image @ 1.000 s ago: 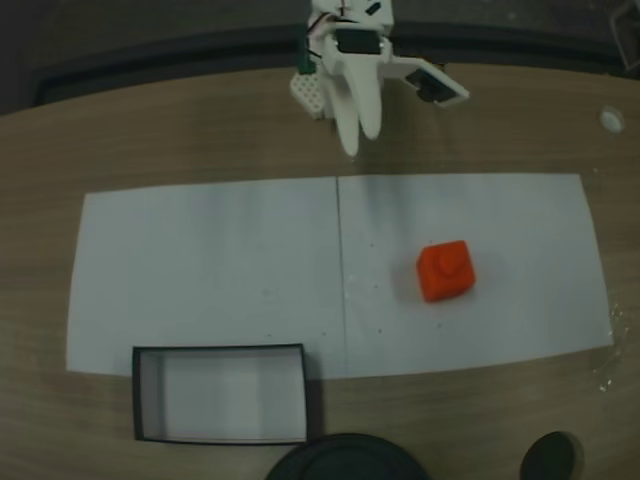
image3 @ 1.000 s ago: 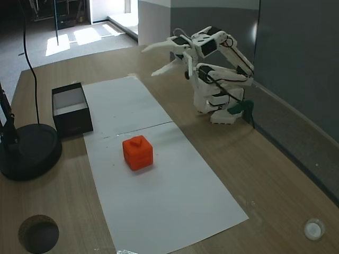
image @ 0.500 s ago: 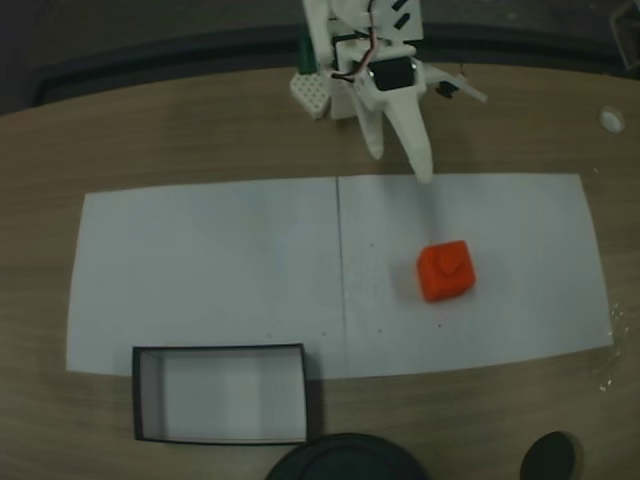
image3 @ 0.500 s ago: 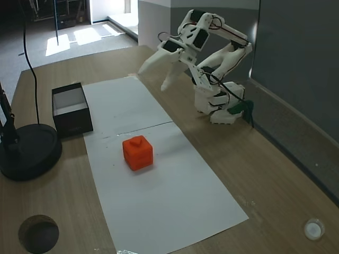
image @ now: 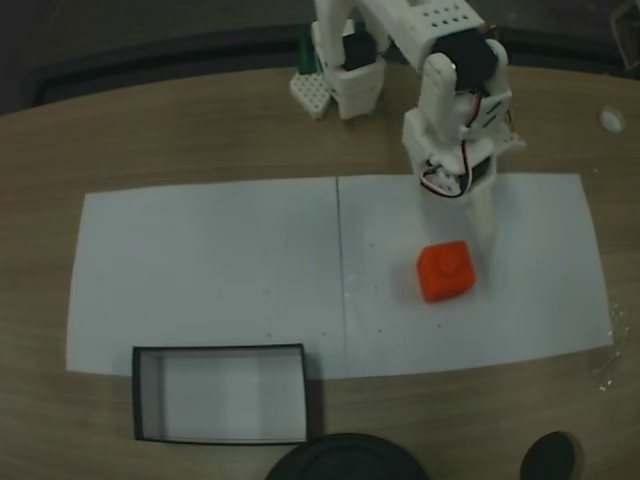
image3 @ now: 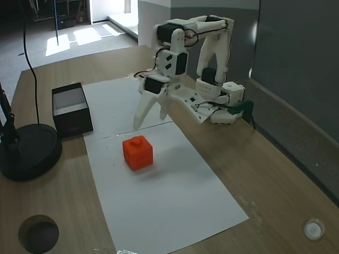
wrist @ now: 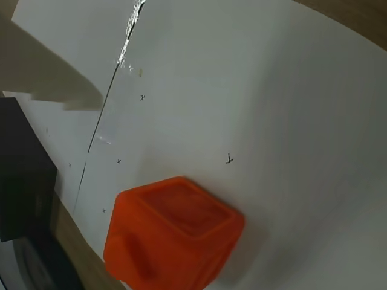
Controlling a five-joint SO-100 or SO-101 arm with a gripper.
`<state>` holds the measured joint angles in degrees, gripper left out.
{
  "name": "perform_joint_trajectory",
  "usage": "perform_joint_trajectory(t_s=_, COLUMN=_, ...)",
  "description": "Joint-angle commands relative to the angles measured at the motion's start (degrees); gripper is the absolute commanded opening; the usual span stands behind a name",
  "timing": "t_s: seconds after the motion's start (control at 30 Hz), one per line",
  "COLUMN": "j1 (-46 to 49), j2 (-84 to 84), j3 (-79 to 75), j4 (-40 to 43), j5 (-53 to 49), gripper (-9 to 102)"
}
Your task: Grab a orange square and put it in the box.
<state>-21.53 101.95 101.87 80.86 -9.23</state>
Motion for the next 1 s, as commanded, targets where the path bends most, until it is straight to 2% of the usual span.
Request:
perform_joint_trajectory(t_s=0.0, j1=-0.4, j2=-1.8, j3=-5.4, j4=-0.6, j5=-0.4, gripper=43)
perform_joint_trajectory(t_s=0.57, j1=1.2, j2=-17.2, j3=-6.6, j4=-12.7, j5=-0.4, gripper=43)
perform_joint_trajectory(t_s=0.63, j1=1.4, j2=-18.5, j3=-6.6, j4=-13.6, j5=-0.6, gripper=37)
perform_joint_trajectory(t_s=0.8, j1=2.5, j2=-20.7, j3=-6.6, j4=-15.6, j5=-1.9, gripper=6)
perform_joint_trajectory(t_s=0.97, j1=4.9, j2=-19.5, j3=-7.7, j4=-15.3, j5=-1.9, gripper=5)
